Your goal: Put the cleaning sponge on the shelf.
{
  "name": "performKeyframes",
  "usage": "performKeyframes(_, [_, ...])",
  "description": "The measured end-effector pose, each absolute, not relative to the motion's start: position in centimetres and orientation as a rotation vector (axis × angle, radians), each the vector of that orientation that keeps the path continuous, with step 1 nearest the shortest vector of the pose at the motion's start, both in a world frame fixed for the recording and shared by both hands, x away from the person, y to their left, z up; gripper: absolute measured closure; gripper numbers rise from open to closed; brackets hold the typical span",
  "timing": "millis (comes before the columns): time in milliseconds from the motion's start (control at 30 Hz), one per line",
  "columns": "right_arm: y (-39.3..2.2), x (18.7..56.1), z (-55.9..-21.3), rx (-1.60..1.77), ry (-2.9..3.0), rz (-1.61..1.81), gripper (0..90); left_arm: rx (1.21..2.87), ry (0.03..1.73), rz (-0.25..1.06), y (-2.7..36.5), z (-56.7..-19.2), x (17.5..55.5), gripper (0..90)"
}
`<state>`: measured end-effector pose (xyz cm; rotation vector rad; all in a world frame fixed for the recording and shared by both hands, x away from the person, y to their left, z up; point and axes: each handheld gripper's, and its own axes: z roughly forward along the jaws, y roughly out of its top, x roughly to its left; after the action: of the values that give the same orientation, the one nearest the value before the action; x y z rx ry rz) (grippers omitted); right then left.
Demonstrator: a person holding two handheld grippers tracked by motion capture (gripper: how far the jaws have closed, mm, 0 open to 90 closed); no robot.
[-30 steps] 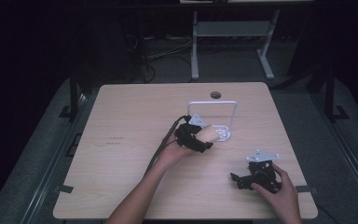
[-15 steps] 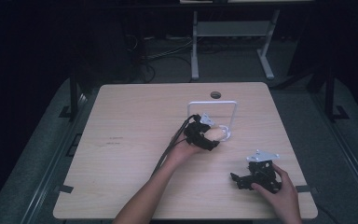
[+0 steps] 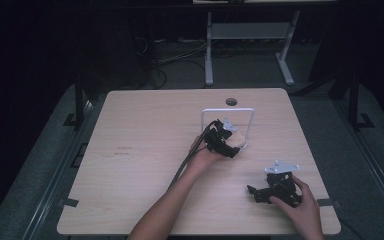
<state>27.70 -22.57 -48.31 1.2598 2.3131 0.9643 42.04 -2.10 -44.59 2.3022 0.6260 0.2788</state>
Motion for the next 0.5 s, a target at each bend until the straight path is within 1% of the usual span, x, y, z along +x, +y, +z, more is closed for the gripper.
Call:
performKeyframes(67, [-22.57, 27.71, -48.32, 1.258, 2.312, 0.967, 0.0, 2.327, 0.624, 0.284, -2.16, -44.52, 42.32, 26.7])
performKeyframes(500, [-22.57, 27.71, -48.31, 1.258, 2.312, 0.964, 0.0, 2.347, 0.636, 0.303, -2.61, -45.03, 42.77, 26.6])
